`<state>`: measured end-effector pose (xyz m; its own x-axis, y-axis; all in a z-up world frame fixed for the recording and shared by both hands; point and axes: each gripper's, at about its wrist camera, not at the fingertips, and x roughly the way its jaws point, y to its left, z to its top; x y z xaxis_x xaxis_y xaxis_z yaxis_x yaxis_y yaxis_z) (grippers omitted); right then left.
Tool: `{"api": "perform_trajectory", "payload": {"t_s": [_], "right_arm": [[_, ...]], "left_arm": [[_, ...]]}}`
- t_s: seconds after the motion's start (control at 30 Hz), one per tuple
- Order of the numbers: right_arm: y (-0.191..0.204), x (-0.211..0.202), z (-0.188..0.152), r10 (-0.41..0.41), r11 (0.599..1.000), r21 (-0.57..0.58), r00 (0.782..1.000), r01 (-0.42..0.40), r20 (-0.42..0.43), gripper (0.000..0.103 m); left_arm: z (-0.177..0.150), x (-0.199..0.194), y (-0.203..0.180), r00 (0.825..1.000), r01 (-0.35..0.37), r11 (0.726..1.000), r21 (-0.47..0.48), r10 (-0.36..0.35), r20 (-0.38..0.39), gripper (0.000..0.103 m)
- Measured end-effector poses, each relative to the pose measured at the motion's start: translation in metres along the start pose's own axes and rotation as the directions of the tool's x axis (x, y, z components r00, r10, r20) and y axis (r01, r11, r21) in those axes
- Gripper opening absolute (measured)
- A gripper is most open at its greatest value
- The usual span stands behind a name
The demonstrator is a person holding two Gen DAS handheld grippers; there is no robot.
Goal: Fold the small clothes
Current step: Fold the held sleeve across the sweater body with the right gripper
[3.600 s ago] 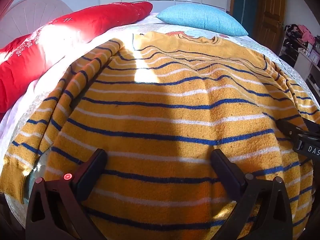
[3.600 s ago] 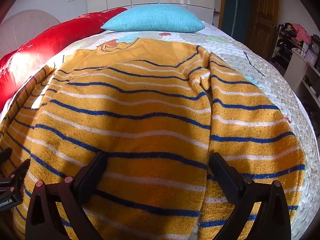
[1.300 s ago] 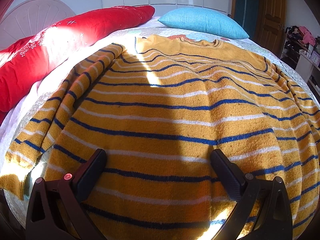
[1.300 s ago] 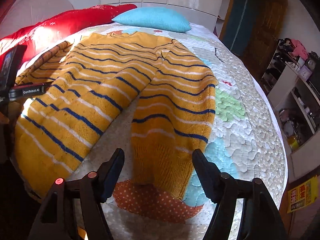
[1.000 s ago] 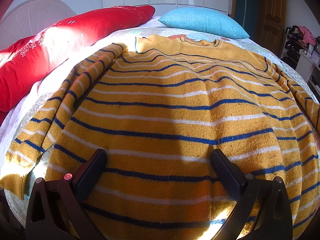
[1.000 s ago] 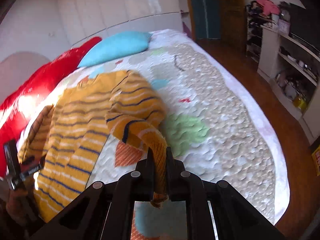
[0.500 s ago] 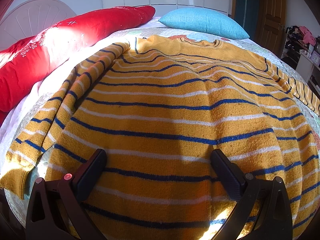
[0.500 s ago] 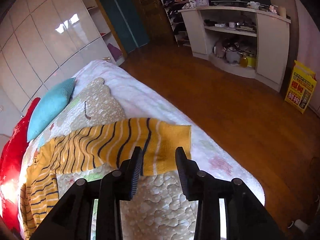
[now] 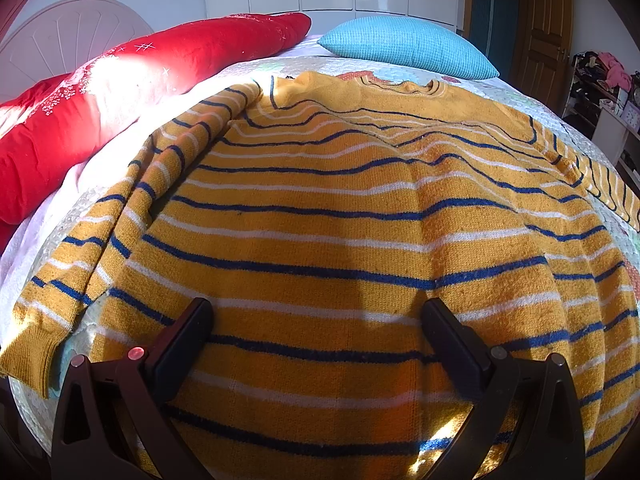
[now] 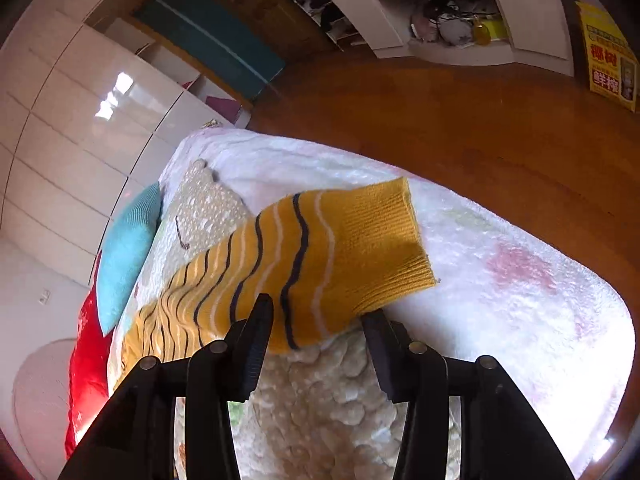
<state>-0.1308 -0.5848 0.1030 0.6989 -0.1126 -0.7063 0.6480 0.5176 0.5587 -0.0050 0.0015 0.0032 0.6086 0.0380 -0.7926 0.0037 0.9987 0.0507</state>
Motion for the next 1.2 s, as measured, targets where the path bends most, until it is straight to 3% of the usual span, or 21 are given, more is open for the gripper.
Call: {"api": "perform_trajectory", "payload": {"t_s": [0.07,0.13,0.23,0.33,0.43,0.63,0.8,0.97,1.2], "right_arm": [[0.003,0.006,0.009,0.001,1.0,0.006,1.0,-0.001,-0.012,0.007],[0.019,0.002,0.015,-0.017,0.999,-0.033,1.0,0.018,0.006,0.007],[0.063,-0.014,0.018,-0.001,0.989,-0.147,1.0,0.005,0.029,0.007],[0.127,-0.025,0.01,0.049,0.962,-0.269,0.999,-0.041,0.02,0.006],[0.205,-0.021,-0.015,0.118,0.91,-0.396,0.993,-0.121,-0.031,0.006],[0.36,0.022,-0.115,0.196,0.756,-0.591,0.959,-0.282,-0.207,0.006],[0.444,0.077,-0.22,0.161,0.653,-0.661,0.921,-0.37,-0.356,0.006],[0.486,0.141,-0.312,0.05,0.592,-0.712,0.899,-0.377,-0.435,0.006],[0.504,0.193,-0.4,-0.061,0.529,-0.749,0.862,-0.4,-0.504,0.007]], "left_arm": [[0.0,-0.001,0.001,1.0,0.005,1.0,-0.002,-0.005,0.005,0.103],[0.001,-0.003,0.005,0.999,0.032,0.999,-0.014,-0.031,0.008,0.103],[0.007,-0.015,0.019,0.992,0.13,0.989,-0.077,-0.13,0.004,0.099],[0.013,-0.047,0.04,0.977,0.205,0.966,-0.155,-0.194,0.083,0.098],[0.018,-0.078,0.063,0.966,0.241,0.953,-0.183,-0.217,0.143,0.098],[0.01,-0.112,0.125,0.965,0.229,0.941,-0.249,-0.186,0.186,0.098],[-0.019,-0.117,0.166,0.973,0.169,0.944,-0.282,-0.115,0.2,0.098],[-0.042,-0.113,0.202,0.975,0.139,0.929,-0.342,-0.068,0.213,0.098],[-0.06,-0.106,0.239,0.977,0.125,0.893,-0.432,-0.034,0.212,0.098]]}}
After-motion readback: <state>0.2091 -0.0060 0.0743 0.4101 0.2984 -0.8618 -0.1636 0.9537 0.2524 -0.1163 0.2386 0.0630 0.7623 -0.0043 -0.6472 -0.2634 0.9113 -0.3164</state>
